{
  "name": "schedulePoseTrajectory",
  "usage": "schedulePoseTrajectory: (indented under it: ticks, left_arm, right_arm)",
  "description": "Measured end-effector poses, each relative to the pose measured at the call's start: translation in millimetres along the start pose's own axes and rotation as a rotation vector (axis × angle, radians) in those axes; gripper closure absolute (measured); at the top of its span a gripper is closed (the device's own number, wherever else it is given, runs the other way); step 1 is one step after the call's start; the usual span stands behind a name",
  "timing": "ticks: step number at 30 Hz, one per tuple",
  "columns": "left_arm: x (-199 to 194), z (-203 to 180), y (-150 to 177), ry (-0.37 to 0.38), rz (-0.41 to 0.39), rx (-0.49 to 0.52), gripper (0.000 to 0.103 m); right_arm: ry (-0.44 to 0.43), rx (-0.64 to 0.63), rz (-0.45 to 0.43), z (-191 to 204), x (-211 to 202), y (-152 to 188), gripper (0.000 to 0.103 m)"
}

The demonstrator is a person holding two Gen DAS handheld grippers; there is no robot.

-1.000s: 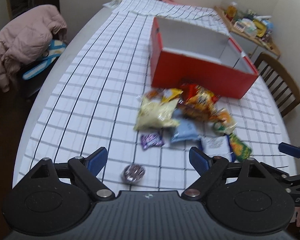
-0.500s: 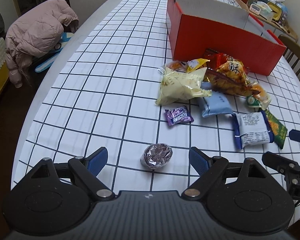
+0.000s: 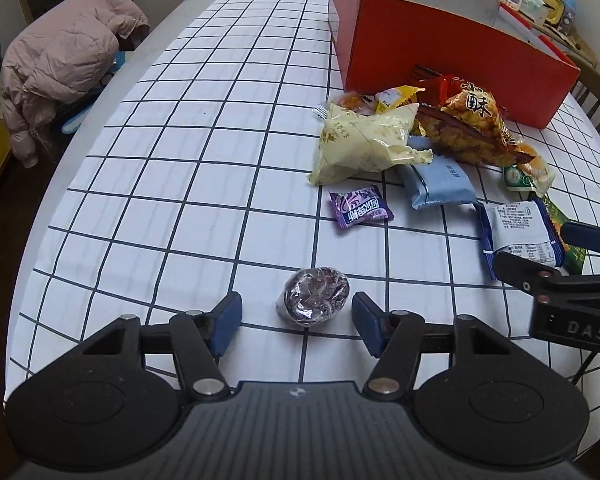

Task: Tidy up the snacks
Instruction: 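Move both tools back to the pile and lower the left tool onto the foil chocolate, then grasp the foil chocolate with the left tool while the right grasps the white wafer packet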

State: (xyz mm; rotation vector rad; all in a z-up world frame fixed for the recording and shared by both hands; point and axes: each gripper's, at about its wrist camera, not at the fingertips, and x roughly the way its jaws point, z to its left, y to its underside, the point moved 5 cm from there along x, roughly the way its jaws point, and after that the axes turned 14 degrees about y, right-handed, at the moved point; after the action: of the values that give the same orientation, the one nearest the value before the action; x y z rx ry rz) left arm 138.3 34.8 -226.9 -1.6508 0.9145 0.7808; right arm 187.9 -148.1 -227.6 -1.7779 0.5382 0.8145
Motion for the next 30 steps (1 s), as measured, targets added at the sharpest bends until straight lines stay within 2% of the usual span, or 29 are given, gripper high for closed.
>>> schedulePoseTrajectory:
  ticks: [2,8,13,15,21,30]
  left_arm:
    - [1.1,0.6,-0.5,0.003,0.002,0.001,0.048]
    - [2.7,-0.5,-1.8,0.012,-0.001,0.018,0.054]
    - [1.0,-0.3,-2.6,0.034,-0.003,0.014,0.069]
    - [0.6,-0.6,-2.5,0.037,-0.003,0.01,0.069]
    - [-1.0,0.6,-1.8,0.054,-0.001,-0.011,0.07]
    - [-11.4,-0.6,-1.7,0.057,-0.008,-0.016,0.07]
  right_arm:
    - [0.021,-0.011,-0.004,3.0,1.3,0.4,0.012]
    - [0.058,-0.06,-0.013,12.1,3.1,3.5,0.023]
    - [0.066,-0.056,-0.029,12.2,0.0,3.8,0.034]
    - [0.061,-0.049,-0.034,11.4,-1.5,2.8,0.039]
    - [0.067,-0.053,-0.048,12.3,-6.9,3.2,0.045]
    - [0.043,0.016,-0.04,2.9,-22.1,5.7,0.047]
